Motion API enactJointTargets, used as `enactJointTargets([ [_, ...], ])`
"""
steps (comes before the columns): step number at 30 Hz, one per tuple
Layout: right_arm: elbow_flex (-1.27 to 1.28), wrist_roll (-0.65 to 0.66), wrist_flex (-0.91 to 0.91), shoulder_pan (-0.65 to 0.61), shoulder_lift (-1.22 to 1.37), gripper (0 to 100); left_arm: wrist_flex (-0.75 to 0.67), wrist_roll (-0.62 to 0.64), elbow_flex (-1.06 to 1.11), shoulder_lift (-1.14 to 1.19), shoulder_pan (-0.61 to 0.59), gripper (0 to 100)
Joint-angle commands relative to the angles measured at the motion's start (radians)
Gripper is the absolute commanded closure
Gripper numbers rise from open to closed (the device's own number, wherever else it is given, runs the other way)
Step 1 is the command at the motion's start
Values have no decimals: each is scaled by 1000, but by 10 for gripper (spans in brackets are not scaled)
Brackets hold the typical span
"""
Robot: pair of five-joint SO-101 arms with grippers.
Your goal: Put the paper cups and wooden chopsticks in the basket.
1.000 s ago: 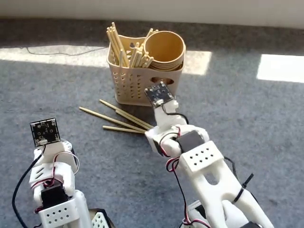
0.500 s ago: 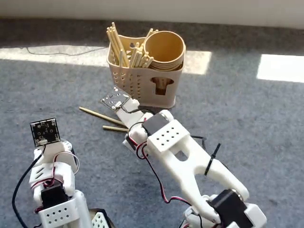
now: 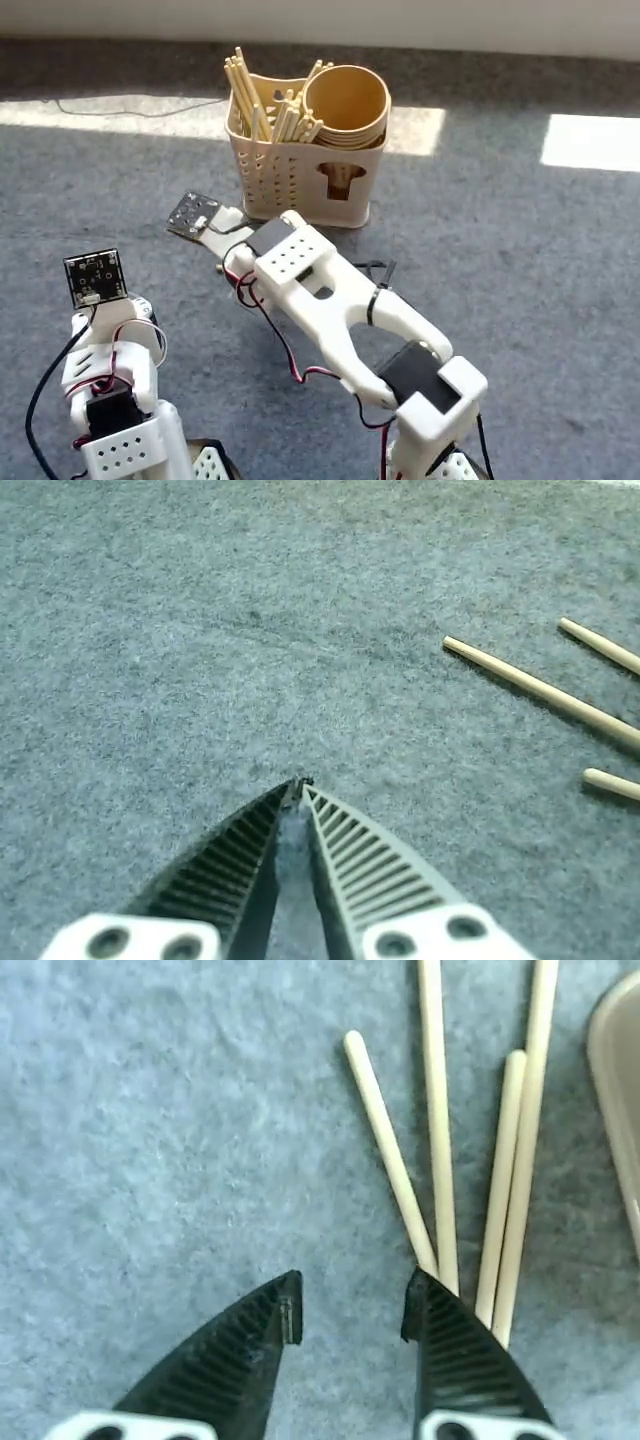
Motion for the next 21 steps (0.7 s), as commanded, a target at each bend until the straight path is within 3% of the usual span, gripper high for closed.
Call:
enactJointTargets([
  [1,-116,12,-38,-4,59,825,2,-6,13,-7,-10,990],
  [16,-193,8,-67,53,252,830,2,-6,13,-7,-8,989],
  [21,-193,9,-61,50,274,983,2,-6,13,-7,-8,989],
])
